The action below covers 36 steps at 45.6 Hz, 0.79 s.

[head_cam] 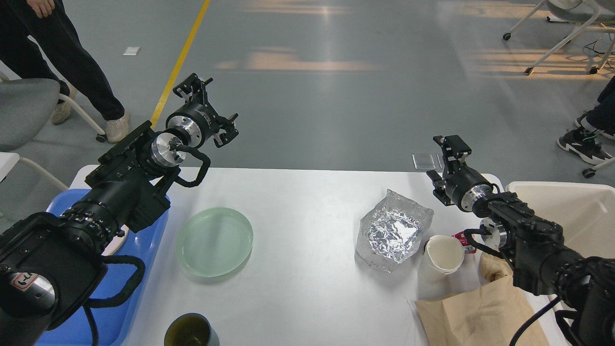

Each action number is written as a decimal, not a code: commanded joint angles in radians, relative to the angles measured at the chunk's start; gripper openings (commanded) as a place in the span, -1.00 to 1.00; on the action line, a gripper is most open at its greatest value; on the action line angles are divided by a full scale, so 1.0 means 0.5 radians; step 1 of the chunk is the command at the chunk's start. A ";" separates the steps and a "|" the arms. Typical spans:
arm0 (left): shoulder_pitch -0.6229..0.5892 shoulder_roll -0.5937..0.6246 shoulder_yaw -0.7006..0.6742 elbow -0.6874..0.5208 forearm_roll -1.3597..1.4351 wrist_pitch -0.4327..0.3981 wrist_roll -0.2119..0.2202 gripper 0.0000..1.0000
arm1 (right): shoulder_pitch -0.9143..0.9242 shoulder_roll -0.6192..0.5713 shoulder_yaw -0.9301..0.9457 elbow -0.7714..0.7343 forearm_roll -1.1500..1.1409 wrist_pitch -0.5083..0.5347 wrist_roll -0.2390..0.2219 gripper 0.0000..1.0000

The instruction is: Tidy desktop

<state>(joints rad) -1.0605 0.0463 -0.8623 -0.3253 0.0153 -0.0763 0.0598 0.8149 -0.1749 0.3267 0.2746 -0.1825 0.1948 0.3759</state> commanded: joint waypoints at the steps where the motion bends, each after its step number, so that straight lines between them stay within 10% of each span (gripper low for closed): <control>1: -0.002 -0.004 -0.003 -0.003 0.000 0.002 0.018 0.93 | -0.001 0.000 0.000 0.000 0.000 0.000 0.000 1.00; 36: -0.158 0.269 0.230 -0.009 0.006 -0.001 0.071 0.93 | -0.001 0.000 0.000 0.000 0.000 0.000 0.000 1.00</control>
<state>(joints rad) -1.1179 0.1229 -0.8252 -0.3287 0.0167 -0.0693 0.0962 0.8149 -0.1749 0.3267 0.2744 -0.1826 0.1946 0.3759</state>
